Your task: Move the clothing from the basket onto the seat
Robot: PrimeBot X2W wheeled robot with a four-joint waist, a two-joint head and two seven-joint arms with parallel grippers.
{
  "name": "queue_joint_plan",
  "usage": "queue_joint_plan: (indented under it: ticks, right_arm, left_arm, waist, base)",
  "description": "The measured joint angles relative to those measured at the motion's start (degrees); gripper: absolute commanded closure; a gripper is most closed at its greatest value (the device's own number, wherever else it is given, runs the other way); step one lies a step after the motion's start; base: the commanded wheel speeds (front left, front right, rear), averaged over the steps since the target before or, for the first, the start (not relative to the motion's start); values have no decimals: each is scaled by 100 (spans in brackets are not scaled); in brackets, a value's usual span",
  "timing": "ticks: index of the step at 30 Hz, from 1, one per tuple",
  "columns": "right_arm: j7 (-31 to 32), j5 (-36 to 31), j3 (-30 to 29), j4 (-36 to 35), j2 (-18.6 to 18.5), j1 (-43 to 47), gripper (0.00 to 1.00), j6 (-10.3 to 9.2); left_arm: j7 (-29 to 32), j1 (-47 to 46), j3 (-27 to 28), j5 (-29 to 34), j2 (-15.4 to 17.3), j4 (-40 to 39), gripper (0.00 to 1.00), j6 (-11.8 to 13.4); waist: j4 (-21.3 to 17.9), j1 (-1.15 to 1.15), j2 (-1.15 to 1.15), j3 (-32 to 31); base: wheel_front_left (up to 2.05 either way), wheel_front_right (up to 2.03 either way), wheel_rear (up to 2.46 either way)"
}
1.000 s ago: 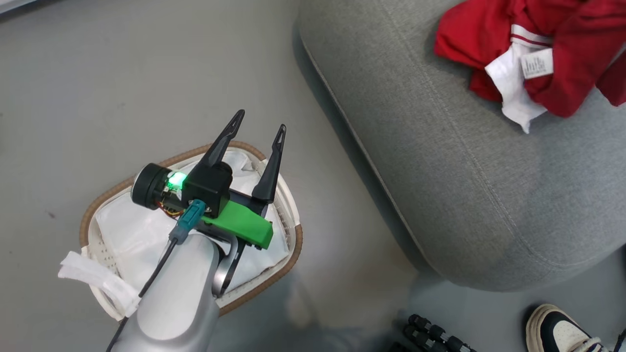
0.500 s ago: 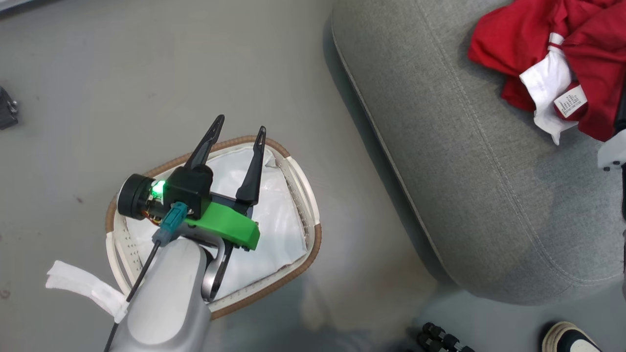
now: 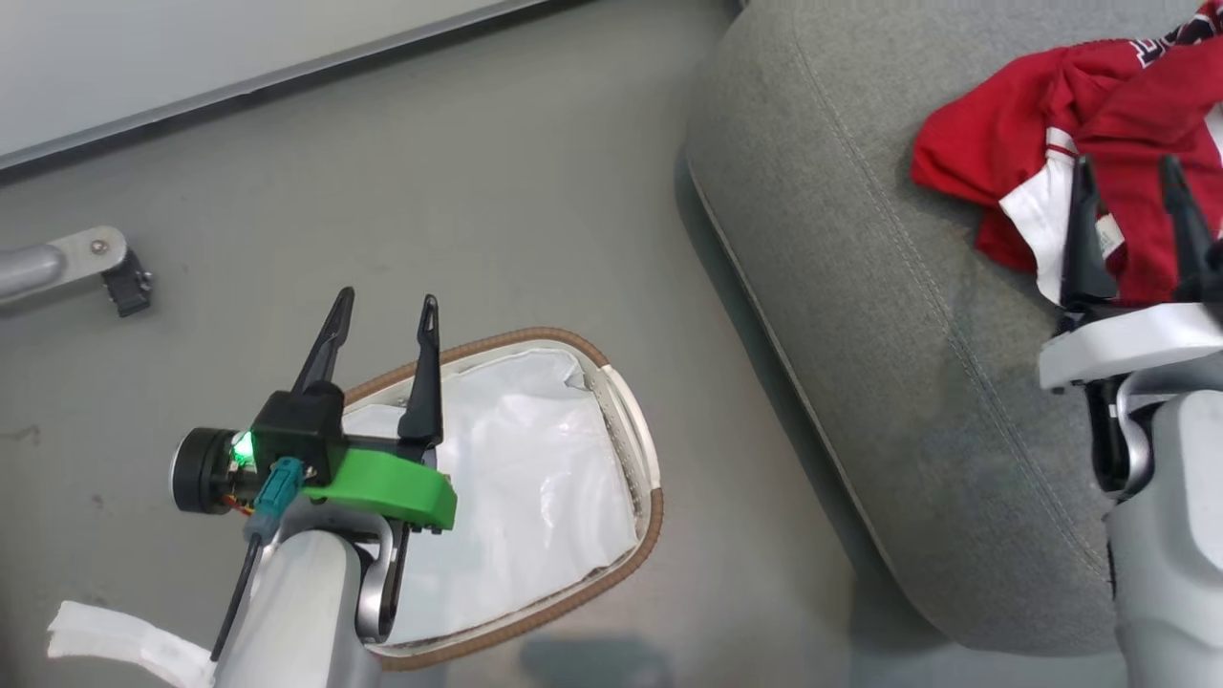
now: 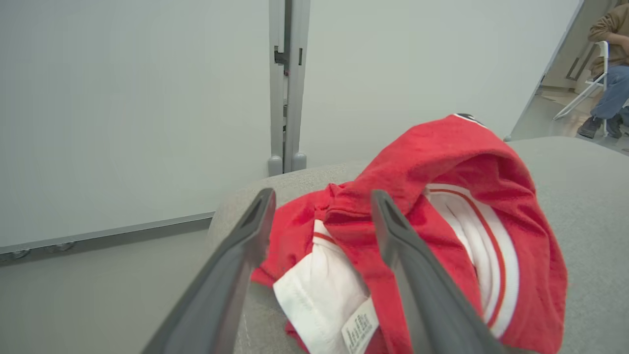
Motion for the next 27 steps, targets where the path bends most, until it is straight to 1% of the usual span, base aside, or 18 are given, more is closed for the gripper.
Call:
queue_joint_plan:
  ticks: [4, 5, 16, 20, 27]
  right_arm:
    - [0, 2, 270, -55, 170, 7, 0, 1]
    - [0, 0, 388, -36, 202, 44, 0, 1]
    - [0, -3, 873, 334, 350, 510, 0, 1]
    - [0, 20, 939, 422, 391, 709, 0, 0]
    - [0, 44, 990, 511, 430, 1046, 0, 0]
  left_arm:
    - [0, 198, 162, -68, -2, -135, 0, 166]
    - [0, 319, 261, -129, -2, -143, 0, 222]
    - [0, 811, 754, -278, -3, -103, 0, 449]
    - [0, 1021, 913, -288, -3, -85, 0, 457]
    - [0, 1393, 1100, -320, -4, -54, 0, 357]
  waist:
    - [219, 0, 0, -176]
    - [343, 0, 0, -275]
    - [924, 0, 0, -821]
    - [1060, 0, 0, -1012]
    - [1203, 0, 0, -1334]
  base:
    - [0, 0, 0]
    - [0, 0, 0]
    - [0, 0, 0]
    - [0, 0, 0]
    - [0, 0, 0]
